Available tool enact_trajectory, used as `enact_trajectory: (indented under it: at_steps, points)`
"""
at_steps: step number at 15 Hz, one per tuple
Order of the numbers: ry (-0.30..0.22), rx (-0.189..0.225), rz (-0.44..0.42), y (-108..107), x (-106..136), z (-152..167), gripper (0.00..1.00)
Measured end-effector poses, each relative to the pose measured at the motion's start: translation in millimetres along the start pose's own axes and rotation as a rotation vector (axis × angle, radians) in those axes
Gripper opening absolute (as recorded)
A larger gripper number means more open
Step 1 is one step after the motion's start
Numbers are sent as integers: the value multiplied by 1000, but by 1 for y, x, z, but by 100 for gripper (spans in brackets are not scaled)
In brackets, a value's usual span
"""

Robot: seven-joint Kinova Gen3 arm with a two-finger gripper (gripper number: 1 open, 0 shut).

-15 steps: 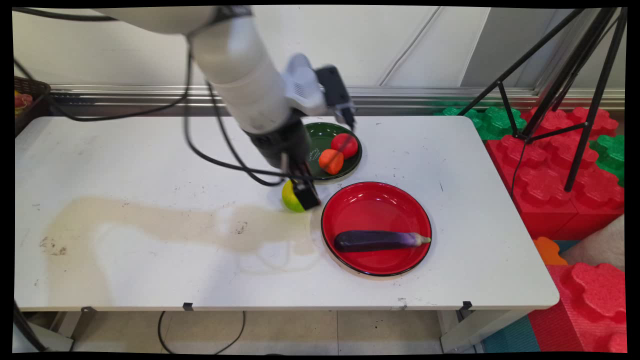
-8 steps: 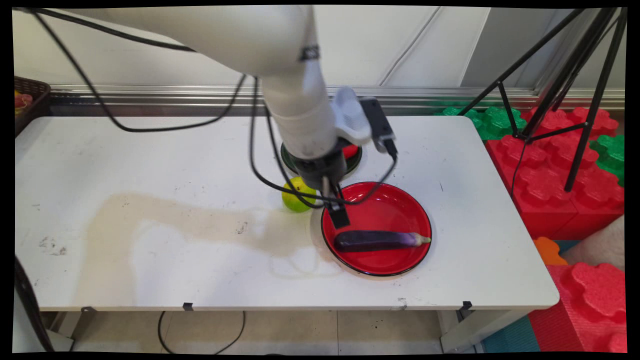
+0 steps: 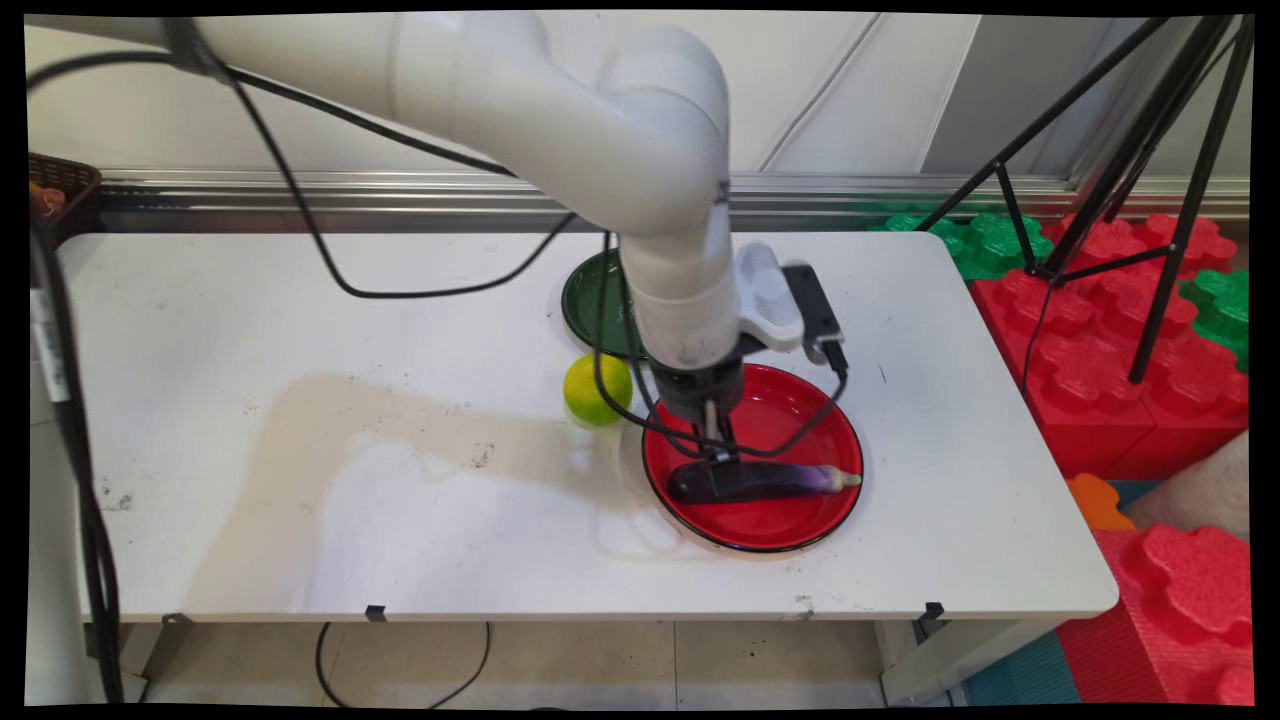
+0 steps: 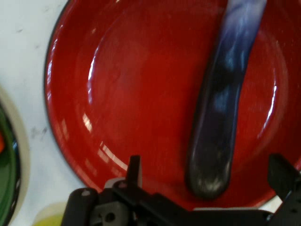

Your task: Pick up the eggplant from the red plate

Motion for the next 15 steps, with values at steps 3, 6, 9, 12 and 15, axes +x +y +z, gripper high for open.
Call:
enact_trajectory:
  at_steps: [3,6,9,12,15]
  points:
    - [5,-16,12,2,9,19,100]
    - [10,-35,21,4,15,35,100]
    - [17,-49,29,5,20,49,100]
    - [24,-63,30,6,23,61,0]
    - [35,-71,33,6,23,69,0]
